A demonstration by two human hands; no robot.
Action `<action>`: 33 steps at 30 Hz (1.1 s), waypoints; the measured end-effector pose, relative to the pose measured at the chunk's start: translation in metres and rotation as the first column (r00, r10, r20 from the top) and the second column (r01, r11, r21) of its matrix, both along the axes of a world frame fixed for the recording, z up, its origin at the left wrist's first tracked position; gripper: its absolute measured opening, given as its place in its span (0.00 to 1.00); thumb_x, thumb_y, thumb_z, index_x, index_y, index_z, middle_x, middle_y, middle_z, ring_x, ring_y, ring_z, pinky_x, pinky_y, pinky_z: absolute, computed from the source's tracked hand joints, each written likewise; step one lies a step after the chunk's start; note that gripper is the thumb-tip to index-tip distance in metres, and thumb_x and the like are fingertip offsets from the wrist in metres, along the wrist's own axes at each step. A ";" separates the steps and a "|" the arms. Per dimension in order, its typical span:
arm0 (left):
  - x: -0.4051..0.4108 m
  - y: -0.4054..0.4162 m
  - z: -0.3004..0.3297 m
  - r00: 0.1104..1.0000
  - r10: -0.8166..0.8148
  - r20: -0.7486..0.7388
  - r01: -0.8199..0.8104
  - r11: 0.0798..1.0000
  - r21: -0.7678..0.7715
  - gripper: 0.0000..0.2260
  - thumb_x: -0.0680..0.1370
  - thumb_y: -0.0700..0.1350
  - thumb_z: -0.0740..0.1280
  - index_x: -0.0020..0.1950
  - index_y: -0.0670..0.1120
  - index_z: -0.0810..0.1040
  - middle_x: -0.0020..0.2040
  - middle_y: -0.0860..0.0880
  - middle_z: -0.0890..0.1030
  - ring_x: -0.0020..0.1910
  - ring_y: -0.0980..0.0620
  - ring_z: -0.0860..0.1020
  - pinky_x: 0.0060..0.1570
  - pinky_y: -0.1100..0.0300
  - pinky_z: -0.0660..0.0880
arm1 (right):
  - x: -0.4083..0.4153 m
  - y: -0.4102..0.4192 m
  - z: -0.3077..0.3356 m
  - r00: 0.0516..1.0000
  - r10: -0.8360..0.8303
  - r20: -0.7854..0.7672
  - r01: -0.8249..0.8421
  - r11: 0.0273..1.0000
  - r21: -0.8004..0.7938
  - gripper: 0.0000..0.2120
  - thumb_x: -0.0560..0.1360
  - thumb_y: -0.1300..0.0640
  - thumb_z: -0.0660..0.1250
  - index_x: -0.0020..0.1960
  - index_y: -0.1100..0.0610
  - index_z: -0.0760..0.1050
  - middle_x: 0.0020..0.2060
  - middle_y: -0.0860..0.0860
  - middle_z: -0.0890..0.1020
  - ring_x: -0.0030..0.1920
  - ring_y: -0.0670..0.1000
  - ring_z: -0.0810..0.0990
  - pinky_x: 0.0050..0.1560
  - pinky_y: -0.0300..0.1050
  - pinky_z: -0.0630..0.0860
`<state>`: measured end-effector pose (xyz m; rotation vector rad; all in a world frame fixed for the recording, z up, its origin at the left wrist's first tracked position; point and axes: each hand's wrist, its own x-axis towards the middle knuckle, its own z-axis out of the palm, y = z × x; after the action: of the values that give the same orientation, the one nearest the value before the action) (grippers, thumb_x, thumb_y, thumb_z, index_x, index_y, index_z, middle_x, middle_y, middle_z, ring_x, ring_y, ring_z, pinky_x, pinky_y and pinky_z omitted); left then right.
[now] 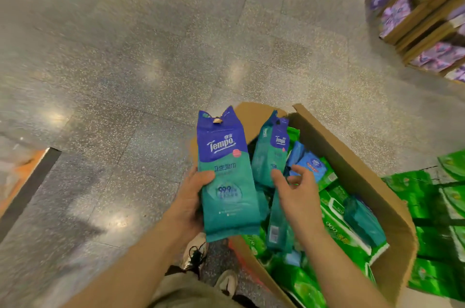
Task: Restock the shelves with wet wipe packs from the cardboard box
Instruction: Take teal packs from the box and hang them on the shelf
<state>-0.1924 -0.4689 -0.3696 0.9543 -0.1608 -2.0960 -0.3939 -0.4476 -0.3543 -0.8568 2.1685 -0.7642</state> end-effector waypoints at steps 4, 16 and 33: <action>0.029 0.003 0.002 0.990 0.011 -0.144 -0.007 1.000 0.024 0.33 0.45 0.49 0.83 0.49 0.42 0.86 0.48 0.39 0.85 0.42 0.40 0.85 0.41 0.46 0.82 | -0.013 -0.039 -0.048 0.990 0.035 -0.134 -0.024 0.996 0.082 0.37 0.64 0.32 0.75 0.60 0.58 0.73 0.56 0.55 0.79 0.57 0.56 0.78 0.58 0.53 0.76; 0.048 0.012 -0.004 0.999 0.013 -0.038 -0.011 0.999 0.050 0.29 0.49 0.43 0.78 0.50 0.40 0.83 0.44 0.37 0.85 0.37 0.40 0.84 0.35 0.49 0.81 | -0.006 -0.089 -0.051 0.963 -0.180 0.199 0.131 0.962 0.239 0.56 0.65 0.45 0.79 0.81 0.53 0.46 0.68 0.60 0.72 0.62 0.62 0.77 0.55 0.58 0.80; -0.073 -0.019 0.037 0.968 -0.135 -0.210 0.115 0.988 -0.105 0.23 0.77 0.59 0.60 0.65 0.48 0.79 0.61 0.43 0.82 0.59 0.48 0.81 0.59 0.53 0.78 | 0.050 0.005 0.123 0.879 0.422 -0.223 -0.426 0.904 0.033 0.60 0.59 0.31 0.76 0.79 0.39 0.43 0.62 0.44 0.61 0.68 0.49 0.65 0.70 0.50 0.69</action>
<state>-0.2657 -0.4883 -0.3325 0.6702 -0.2085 -2.2710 -0.3436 -0.4422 -0.2311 -1.4288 2.0509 -0.4795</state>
